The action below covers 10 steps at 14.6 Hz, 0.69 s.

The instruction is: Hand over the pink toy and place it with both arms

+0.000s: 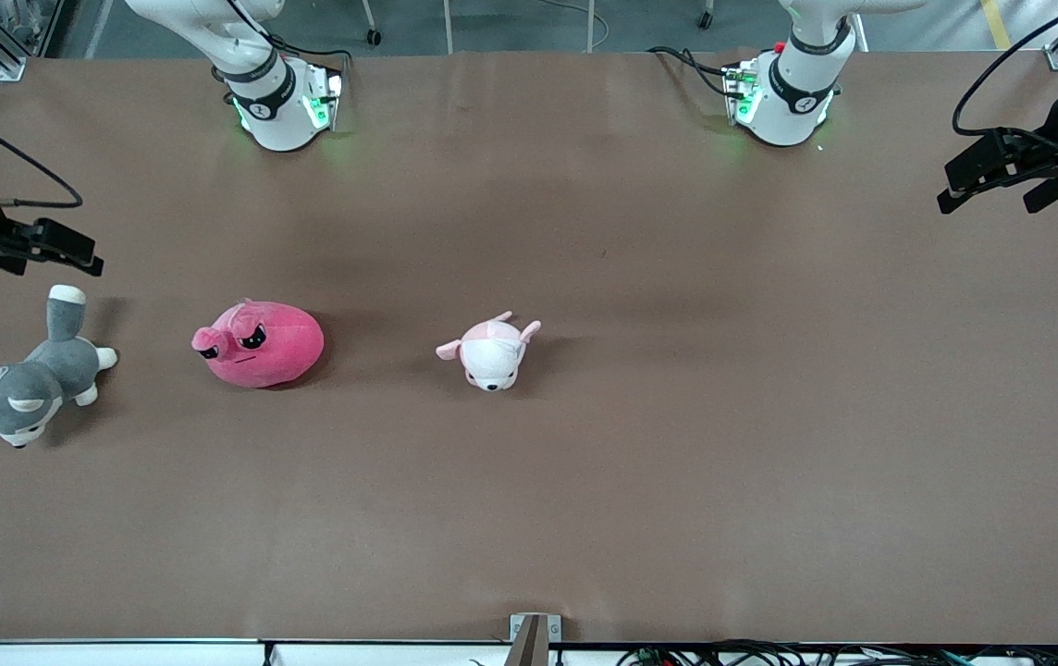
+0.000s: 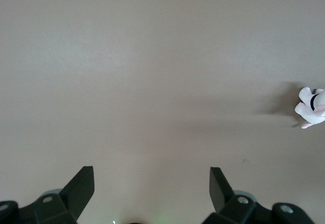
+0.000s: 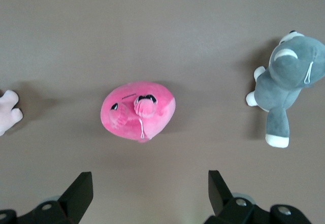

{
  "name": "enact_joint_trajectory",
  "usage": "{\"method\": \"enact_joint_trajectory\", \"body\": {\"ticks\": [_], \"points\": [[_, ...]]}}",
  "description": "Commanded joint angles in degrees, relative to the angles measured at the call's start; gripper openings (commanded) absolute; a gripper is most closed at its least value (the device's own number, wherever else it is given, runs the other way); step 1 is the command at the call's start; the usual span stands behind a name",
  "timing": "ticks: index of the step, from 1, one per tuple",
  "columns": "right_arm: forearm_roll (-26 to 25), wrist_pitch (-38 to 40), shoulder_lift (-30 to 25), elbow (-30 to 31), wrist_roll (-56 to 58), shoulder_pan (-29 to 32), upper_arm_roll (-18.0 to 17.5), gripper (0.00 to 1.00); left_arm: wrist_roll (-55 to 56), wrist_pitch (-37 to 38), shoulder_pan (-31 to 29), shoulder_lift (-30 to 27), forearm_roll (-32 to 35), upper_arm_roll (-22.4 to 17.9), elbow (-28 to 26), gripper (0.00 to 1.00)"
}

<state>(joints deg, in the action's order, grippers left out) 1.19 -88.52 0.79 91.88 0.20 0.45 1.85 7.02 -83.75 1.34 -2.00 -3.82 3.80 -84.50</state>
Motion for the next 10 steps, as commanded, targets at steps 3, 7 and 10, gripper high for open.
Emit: {"method": "enact_joint_trajectory", "body": {"ticks": [3, 7, 10], "points": [[-0.14, -0.68, -9.83, 9.71, -0.72, -0.01, -0.71, 1.0, 0.19, 1.14, 0.24, 0.24, 0.4, -0.29, 1.27, 1.0], [-0.14, -0.51, -13.44, 11.92, -0.63, -0.02, -0.89, 1.0, -0.34, 1.14, 0.15, 0.24, 2.75, -0.46, 1.27, 1.0], [-0.14, -1.03, -14.15, 11.66, -0.63, -0.01, -0.88, 1.0, -0.52, 1.05, 0.24, 0.24, 4.79, -0.29, 1.18, 1.0]]}}
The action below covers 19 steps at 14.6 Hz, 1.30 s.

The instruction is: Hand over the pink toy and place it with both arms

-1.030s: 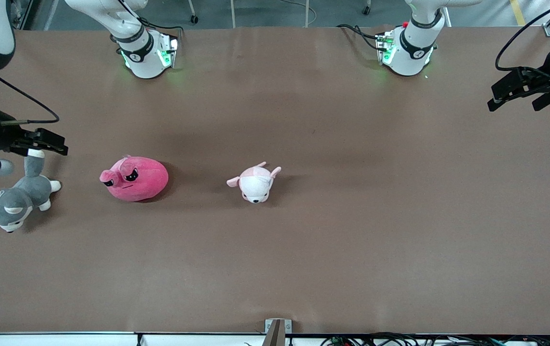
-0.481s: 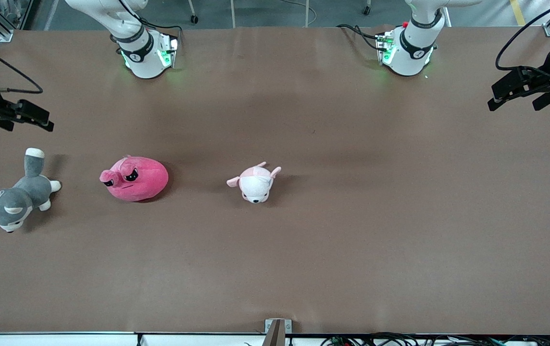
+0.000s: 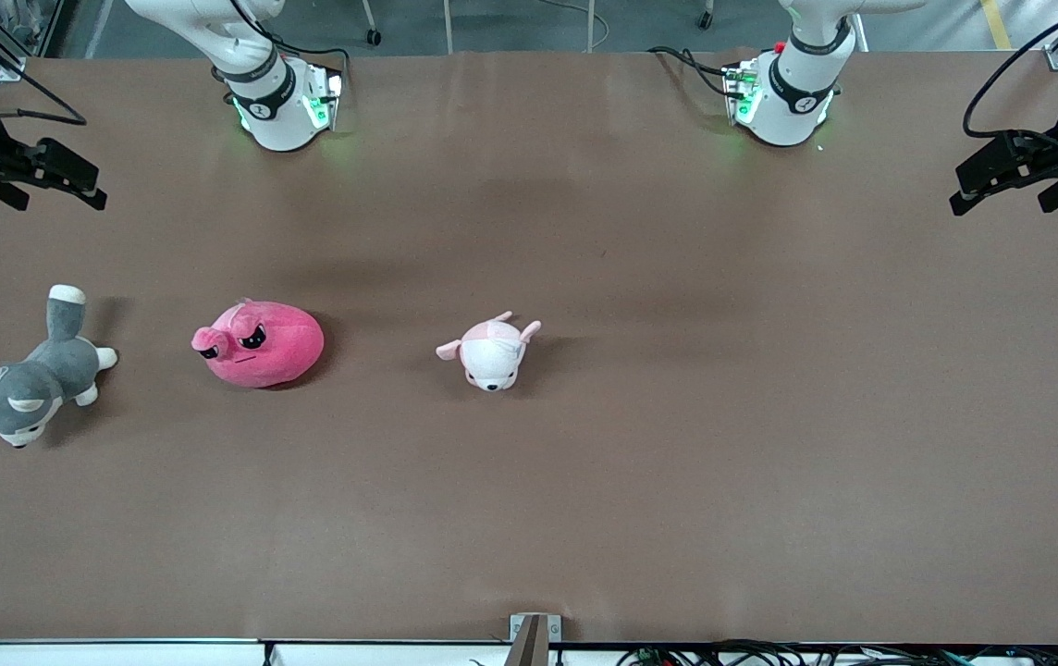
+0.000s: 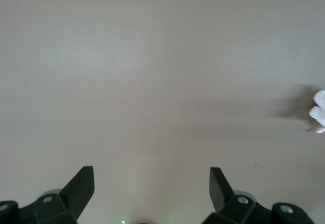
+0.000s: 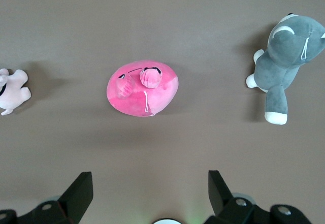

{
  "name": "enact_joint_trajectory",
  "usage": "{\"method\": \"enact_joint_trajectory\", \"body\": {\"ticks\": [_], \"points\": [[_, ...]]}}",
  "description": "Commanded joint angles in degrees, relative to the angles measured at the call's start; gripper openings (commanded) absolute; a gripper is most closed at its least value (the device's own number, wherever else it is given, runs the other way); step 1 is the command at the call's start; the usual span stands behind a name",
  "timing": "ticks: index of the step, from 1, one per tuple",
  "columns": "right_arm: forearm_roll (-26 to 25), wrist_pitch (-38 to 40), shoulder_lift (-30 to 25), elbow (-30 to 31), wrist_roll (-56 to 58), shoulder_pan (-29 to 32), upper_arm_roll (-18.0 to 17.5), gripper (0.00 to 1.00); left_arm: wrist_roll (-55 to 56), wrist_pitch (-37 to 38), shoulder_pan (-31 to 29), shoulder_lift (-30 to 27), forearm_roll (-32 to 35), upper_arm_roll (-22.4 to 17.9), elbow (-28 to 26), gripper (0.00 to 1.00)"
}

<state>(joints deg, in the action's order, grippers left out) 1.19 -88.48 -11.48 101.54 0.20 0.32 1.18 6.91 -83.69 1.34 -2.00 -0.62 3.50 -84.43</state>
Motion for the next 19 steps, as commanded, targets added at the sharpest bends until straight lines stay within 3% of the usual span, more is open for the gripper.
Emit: {"method": "enact_joint_trajectory", "body": {"ticks": [1, 3, 9, 19], "points": [[-0.13, -1.08, -1.79, 2.0, -0.64, 0.2, -0.21, 1.0, -0.41, 1.08, 0.42, 0.24, 1.67, 0.1, 1.02, 1.0], [-0.22, -1.0, -1.62, 1.3, -0.55, 0.03, -0.21, 1.0, -0.41, 0.99, 0.68, 0.24, 1.59, 0.28, 1.02, 1.0], [-0.13, 3.74, 5.14, -9.42, -0.37, -0.15, -0.21, 1.0, -0.23, 1.08, 0.59, 0.24, 1.5, 0.46, 1.02, 1.0], [-0.05, 3.66, 5.68, -9.25, 0.16, 0.03, -0.21, 1.0, 0.29, 1.08, 0.51, 0.24, 1.41, 0.46, 1.02, 1.0]]}}
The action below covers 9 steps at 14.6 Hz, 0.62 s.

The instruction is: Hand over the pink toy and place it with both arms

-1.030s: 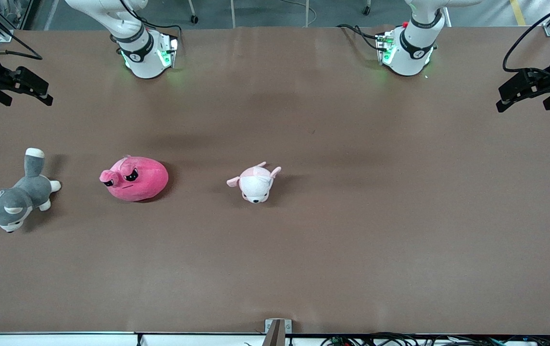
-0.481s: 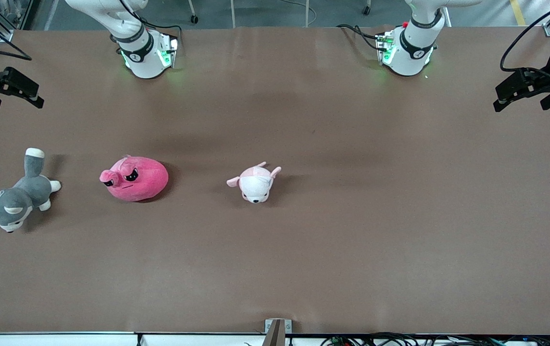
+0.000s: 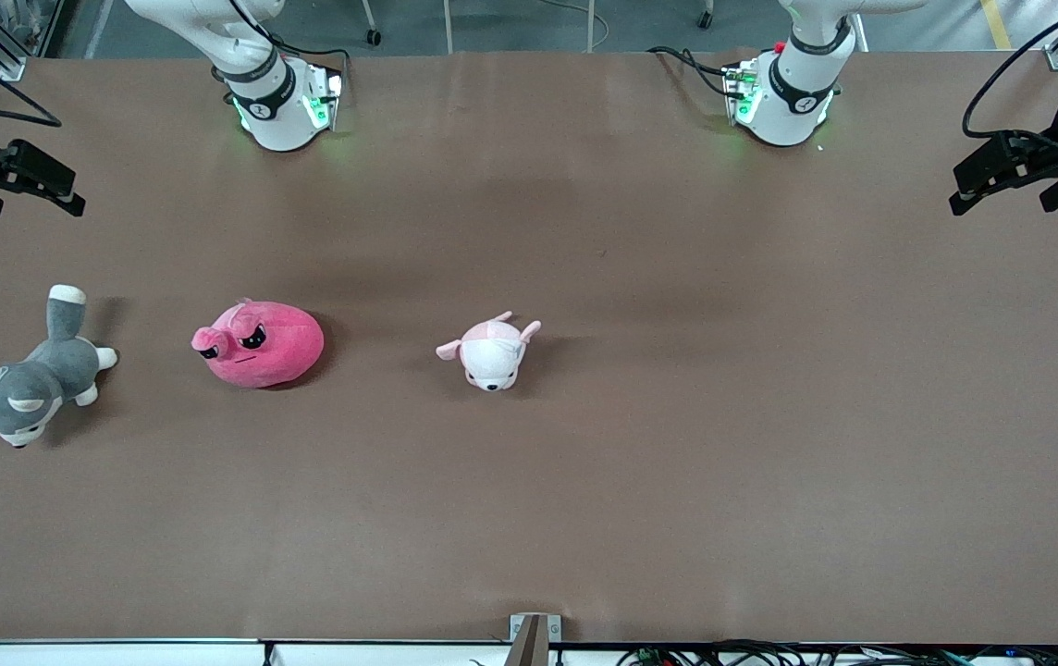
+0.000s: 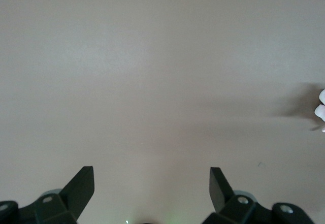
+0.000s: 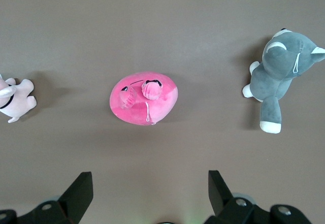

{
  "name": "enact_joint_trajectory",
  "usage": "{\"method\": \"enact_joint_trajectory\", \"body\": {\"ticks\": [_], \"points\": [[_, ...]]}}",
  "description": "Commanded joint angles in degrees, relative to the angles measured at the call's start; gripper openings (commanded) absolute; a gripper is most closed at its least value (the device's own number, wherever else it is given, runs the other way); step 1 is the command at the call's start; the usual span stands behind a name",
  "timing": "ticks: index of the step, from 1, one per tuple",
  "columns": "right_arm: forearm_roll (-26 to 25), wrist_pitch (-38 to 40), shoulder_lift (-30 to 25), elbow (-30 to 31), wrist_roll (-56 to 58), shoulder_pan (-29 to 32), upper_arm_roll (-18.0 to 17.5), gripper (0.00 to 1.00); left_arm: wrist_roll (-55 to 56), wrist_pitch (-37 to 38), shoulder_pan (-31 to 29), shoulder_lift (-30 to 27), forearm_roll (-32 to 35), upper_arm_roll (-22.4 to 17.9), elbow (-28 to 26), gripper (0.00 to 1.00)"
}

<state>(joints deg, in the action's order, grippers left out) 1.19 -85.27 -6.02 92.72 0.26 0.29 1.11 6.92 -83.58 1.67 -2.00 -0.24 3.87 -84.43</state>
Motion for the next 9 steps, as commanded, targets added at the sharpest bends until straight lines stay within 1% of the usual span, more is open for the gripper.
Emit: {"method": "enact_joint_trajectory", "body": {"ticks": [1, 9], "points": [[-0.05, 0.2, 0.22, -0.43, 0.1, 0.06, -0.14, 1.0, 0.29, 0.96, 0.17, 0.24, 1.03, 0.09, 1.02, 1.0], [0.04, 0.19, 0.14, -0.08, 0.18, 0.06, -0.14, 1.0, 0.37, 0.96, 0.17, 0.24, 1.03, 0.09, 1.02, 1.0]]}}
